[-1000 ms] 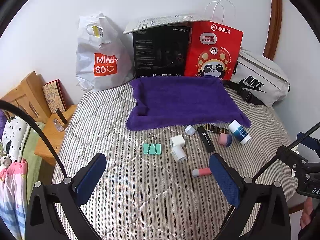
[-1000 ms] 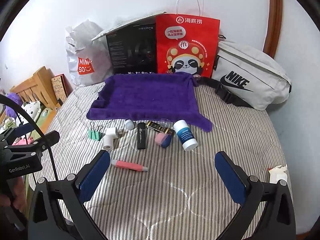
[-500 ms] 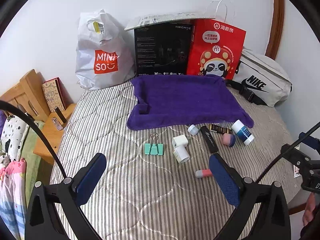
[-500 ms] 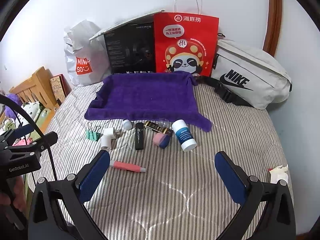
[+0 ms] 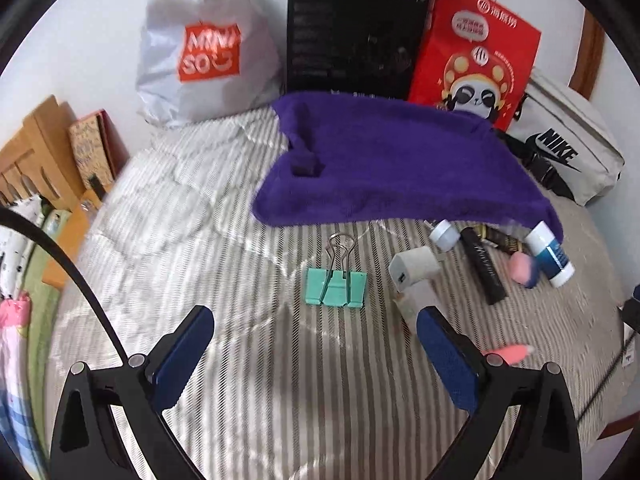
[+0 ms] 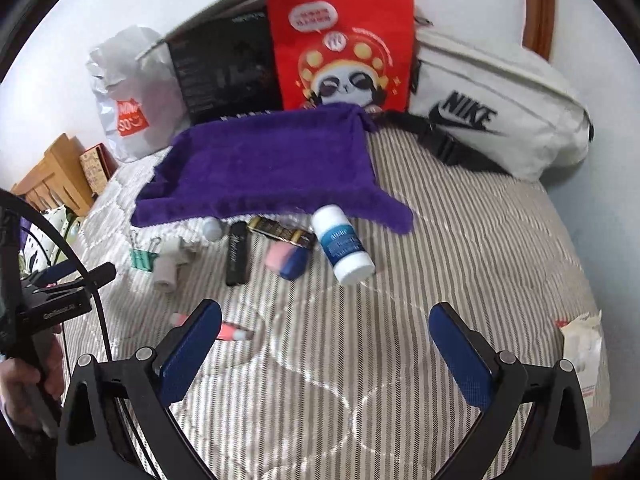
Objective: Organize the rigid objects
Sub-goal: 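Close the left gripper on the mint-green binder clip while the right gripper grasps the ADMD balm stick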
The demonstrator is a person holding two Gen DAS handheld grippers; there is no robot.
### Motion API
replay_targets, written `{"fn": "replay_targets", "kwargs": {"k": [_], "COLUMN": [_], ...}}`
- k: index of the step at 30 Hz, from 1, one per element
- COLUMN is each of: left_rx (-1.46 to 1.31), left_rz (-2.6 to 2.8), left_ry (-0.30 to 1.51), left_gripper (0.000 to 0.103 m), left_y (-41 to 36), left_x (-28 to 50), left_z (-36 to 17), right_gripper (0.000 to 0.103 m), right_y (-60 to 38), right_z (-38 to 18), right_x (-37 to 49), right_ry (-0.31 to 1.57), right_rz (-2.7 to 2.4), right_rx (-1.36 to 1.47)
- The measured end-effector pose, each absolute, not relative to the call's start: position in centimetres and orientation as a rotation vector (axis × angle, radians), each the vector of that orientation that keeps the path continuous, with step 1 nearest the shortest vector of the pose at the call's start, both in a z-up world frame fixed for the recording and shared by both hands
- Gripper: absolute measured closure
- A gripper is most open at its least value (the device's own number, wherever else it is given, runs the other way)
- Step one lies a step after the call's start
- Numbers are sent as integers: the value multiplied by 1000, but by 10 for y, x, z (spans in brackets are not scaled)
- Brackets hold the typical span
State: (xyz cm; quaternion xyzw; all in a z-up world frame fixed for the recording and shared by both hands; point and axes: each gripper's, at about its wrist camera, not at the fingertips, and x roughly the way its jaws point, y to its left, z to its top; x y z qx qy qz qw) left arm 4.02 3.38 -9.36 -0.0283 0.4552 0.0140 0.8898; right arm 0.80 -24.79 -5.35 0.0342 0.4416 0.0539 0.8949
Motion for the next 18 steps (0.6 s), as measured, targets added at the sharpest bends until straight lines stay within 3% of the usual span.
{"fn": "replay_targets", "kwargs": {"k": [11, 18], "left_rx": [-81, -81], "left_rz": [-6, -25], "left_ry": [932, 895], "left_gripper": [16, 35], "left_y": [39, 36], "left_x": [65, 67], "left_z": [-130, -133], "right_gripper": [0, 1], "right_y": [-260, -256], "right_z": [-88, -100], "right_x": [22, 29], "right_ry": [978, 989], "right_rz": [80, 88], "right_rx": [100, 80]}}
